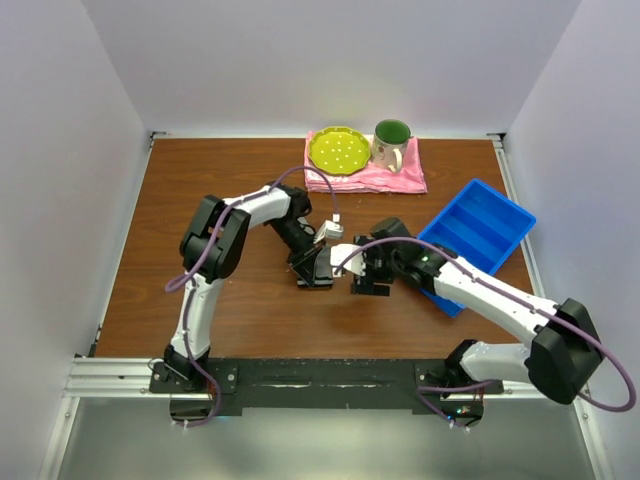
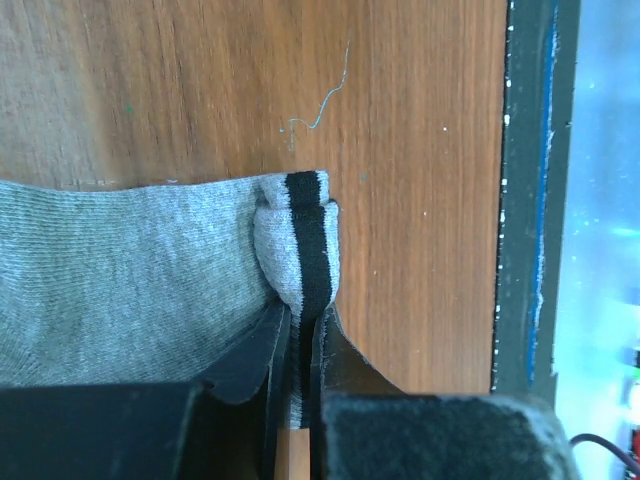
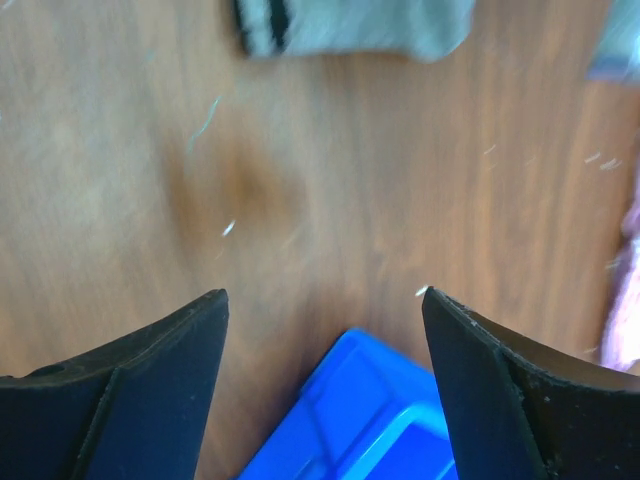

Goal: Roll the socks
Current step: Roll the sock at the center of the board.

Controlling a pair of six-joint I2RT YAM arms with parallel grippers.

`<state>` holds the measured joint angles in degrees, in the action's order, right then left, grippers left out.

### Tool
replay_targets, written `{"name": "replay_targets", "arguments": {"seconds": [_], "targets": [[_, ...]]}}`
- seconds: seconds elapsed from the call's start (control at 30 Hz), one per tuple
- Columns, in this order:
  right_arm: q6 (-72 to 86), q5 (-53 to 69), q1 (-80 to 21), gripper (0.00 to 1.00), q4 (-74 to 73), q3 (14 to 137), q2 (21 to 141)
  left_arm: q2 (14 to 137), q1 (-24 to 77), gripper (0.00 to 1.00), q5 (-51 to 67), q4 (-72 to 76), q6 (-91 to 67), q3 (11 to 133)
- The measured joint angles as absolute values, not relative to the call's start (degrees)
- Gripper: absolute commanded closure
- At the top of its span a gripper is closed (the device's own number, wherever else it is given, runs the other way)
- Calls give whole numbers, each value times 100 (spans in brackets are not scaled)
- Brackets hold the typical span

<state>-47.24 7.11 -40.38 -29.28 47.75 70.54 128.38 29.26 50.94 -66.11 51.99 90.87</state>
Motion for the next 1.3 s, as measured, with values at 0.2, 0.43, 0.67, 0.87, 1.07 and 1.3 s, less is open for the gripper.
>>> {"name": "replay_targets", "arguments": {"seconds": [0.2, 0.43, 0.67, 0.87, 1.07, 1.3], "targets": [[-4687, 263, -4460, 21, -2056, 4775, 7535, 12986, 2926, 100, 5142, -6818, 5144, 9247], [-4674, -14, -4956, 23, -1505, 4775, 8252, 13166, 2926, 100, 5199, -7013, 4971, 9441], [-4644, -202, -5310, 25, -1096, 4775, 8630, 13229, 2926, 100, 5258, -7043, 4823, 9478], [-4560, -281, -5655, 30, -722, 4772, 8960, 13275, 2926, 100, 5284, -7057, 4700, 9511], [-4462, -399, -5828, 40, -445, 4751, 9218, 13281, 2926, 100, 5284, -7050, 4619, 9515], [-4379, -502, -5846, 47, -211, 4755, 9439, 13281, 2926, 100, 5282, -7041, 4600, 9515]]}}
